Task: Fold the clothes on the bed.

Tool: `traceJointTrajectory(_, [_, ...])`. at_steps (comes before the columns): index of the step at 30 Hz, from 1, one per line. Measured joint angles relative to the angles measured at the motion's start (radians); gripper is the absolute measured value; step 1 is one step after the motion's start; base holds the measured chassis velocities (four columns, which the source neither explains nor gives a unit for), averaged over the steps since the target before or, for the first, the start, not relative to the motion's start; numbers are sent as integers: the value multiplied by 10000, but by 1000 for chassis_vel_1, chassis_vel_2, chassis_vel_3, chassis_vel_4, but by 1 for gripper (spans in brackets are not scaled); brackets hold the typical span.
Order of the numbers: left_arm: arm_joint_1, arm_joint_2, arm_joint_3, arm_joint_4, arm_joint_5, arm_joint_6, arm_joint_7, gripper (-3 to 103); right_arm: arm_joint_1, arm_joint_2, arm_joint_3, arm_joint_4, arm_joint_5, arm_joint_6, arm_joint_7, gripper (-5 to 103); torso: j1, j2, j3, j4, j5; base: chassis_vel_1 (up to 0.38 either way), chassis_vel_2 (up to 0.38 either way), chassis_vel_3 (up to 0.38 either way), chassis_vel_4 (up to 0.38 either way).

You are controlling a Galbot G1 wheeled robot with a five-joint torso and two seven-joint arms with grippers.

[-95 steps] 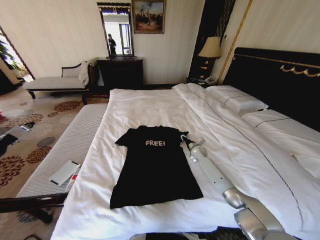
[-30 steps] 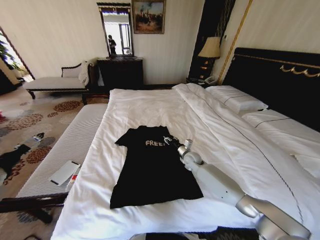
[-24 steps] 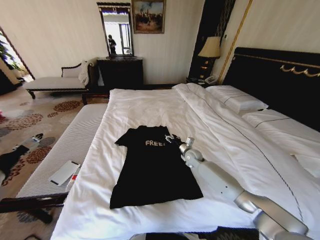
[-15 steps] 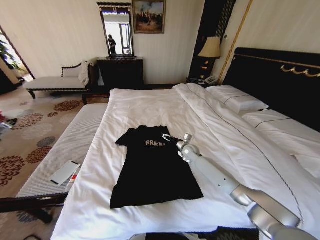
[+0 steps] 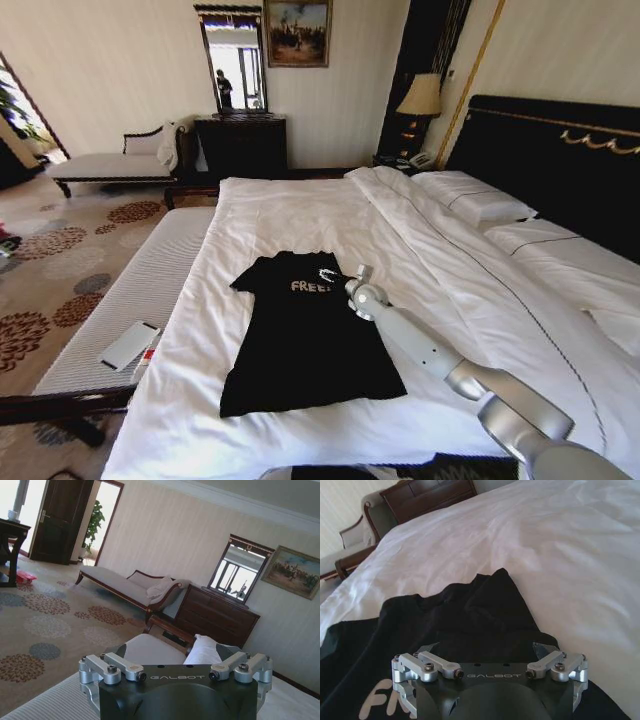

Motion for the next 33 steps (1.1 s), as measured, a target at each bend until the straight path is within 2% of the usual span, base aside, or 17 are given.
traceJointTrajectory(10, [115, -319, 133, -221, 131, 2, -6, 100, 457, 518, -291, -855, -829, -272, 487, 100, 0, -1, -1, 4, 0, 0, 0, 0, 0])
traceJointTrajectory(13, [181, -355, 126, -240, 146, 2, -8, 100, 655, 769, -358, -1338, -1359, -313, 607, 100, 0, 0, -1, 4, 0, 0, 0, 0, 0])
traceJointTrajectory(18, [184, -382, 134, -246, 157, 2, -12, 100, 768, 945, -411, -1629, -1532, -622, 856, 97, 0, 0, -1, 5, 0, 0, 0, 0, 0])
traceJointTrajectory(19, [188, -384, 137, -246, 158, 2, -13, 100, 771, 945, -416, -1631, -1525, -699, 910, 92, 0, 0, -1, 4, 0, 0, 0, 0, 0])
traceJointTrajectory(20, [188, -384, 137, -246, 158, 2, -13, 100, 771, 945, -416, -1631, -1525, -699, 910, 92, 0, 0, -1, 4, 0, 0, 0, 0, 0])
traceJointTrajectory(22, [198, -386, 138, -236, 159, 2, -14, 100, 767, 910, -428, -1604, -1487, -859, 997, 82, 0, 0, -1, 2, 0, 0, 0, 0, 0])
traceJointTrajectory(24, [198, -386, 139, -232, 159, 2, -14, 100, 763, 906, -430, -1597, -1485, -870, 1000, 82, 0, 0, -1, 2, 0, 0, 0, 0, 0])
traceJointTrajectory(25, [197, -390, 153, -221, 173, 2, -14, 100, 723, 895, -433, -1573, -1471, -923, 1015, 71, 0, 0, -1, 3, 0, 0, 0, 0, 0])
traceJointTrajectory(26, [193, -397, 173, -217, 199, 3, -13, 100, 695, 895, -436, -1571, -1466, -939, 1020, 65, 0, 0, -1, 2, 0, 0, 0, 0, 0])
traceJointTrajectory(27, [189, -404, 197, -213, 232, 4, -14, 100, 669, 896, -437, -1571, -1472, -944, 1023, 65, 0, 0, -1, 2, 0, 0, 0, 0, 0])
traceJointTrajectory(29, [180, -424, 237, -209, 272, 5, -14, 100, 636, 899, -437, -1575, -1488, -953, 1025, 54, 0, 0, -1, 3, 0, 0, 0, 0, 0])
traceJointTrajectory(31, [177, -431, 248, -208, 281, 5, -14, 100, 627, 899, -438, -1582, -1500, -956, 1026, 54, 0, 0, 0, 3, 0, 0, 0, 0, 0])
traceJointTrajectory(32, [170, -447, 272, -206, 297, 6, -14, 100, 621, 898, -443, -1595, -1522, -957, 1026, 44, 0, 0, 0, 3, 0, 0, 0, 0, 0])
traceJointTrajectory(33, [168, -457, 288, -204, 310, 6, -14, 100, 621, 896, -446, -1607, -1540, -957, 1027, 44, 0, 0, -1, 3, 0, 0, 0, 0, 0])
